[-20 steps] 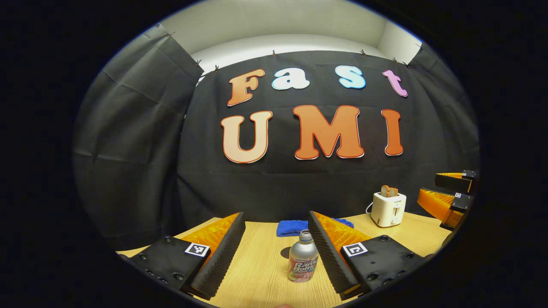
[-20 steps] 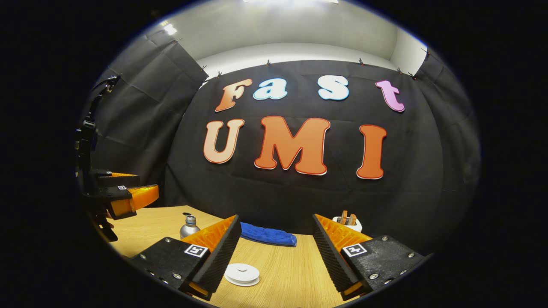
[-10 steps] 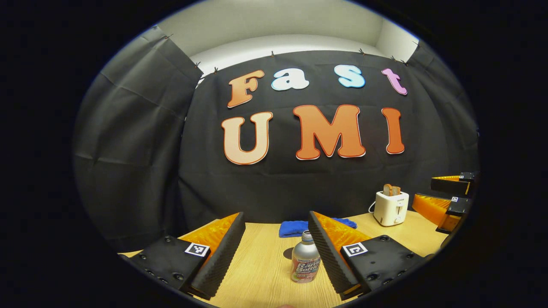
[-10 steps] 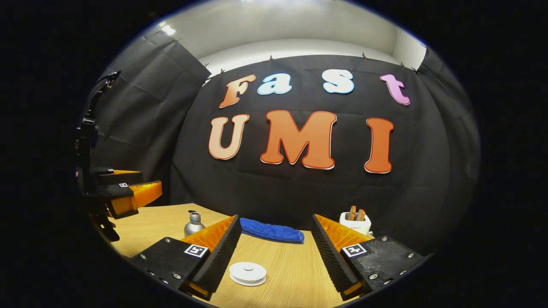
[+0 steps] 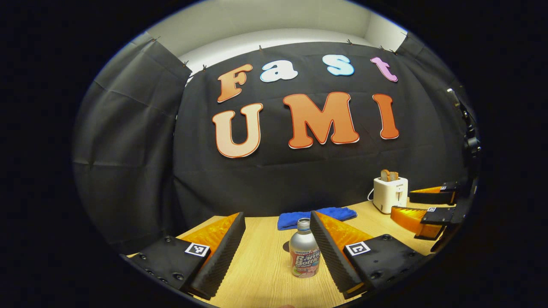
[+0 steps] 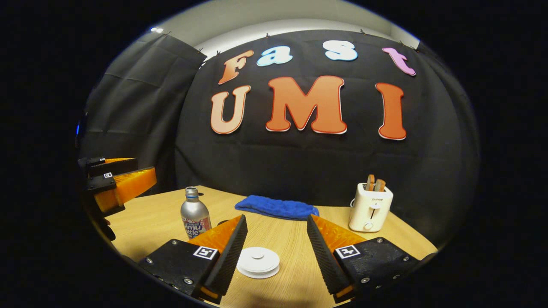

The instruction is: Open the teacup lid with one hand, grasp the water bottle and pour water into the teacup with the other hand; after pouring, place the water bottle on the coaster and then close the teacup lid.

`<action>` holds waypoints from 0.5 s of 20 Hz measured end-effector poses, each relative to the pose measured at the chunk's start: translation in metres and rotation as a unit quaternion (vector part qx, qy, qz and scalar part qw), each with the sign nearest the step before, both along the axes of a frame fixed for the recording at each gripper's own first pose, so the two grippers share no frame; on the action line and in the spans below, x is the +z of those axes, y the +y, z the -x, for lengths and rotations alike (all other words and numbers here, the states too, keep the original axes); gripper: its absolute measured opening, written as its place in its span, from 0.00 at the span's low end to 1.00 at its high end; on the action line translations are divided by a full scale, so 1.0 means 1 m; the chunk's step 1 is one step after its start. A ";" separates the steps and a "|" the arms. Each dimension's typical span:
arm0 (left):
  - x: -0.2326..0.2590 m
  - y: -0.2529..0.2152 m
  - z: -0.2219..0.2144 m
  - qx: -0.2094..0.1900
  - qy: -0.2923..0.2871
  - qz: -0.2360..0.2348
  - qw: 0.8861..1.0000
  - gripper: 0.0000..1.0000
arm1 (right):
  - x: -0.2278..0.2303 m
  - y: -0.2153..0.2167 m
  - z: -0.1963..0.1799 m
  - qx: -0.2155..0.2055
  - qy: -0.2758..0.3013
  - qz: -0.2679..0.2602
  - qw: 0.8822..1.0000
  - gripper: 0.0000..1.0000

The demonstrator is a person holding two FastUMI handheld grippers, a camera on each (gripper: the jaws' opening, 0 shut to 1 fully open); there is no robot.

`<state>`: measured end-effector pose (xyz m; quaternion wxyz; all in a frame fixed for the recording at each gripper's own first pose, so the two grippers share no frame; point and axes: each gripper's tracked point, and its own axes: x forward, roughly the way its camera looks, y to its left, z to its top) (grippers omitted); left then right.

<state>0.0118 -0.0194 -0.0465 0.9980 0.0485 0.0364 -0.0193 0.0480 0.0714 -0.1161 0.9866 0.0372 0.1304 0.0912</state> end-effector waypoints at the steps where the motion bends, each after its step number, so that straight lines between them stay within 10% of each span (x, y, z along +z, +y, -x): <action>1: -0.004 0.000 -0.001 0.000 0.003 -0.002 1.000 1.00 | -0.008 0.003 -0.001 0.004 0.009 0.003 1.000 0.84; 10: -0.038 0.003 -0.016 -0.001 0.035 -0.002 0.999 1.00 | -0.071 0.028 -0.014 0.036 0.090 0.011 0.995 0.84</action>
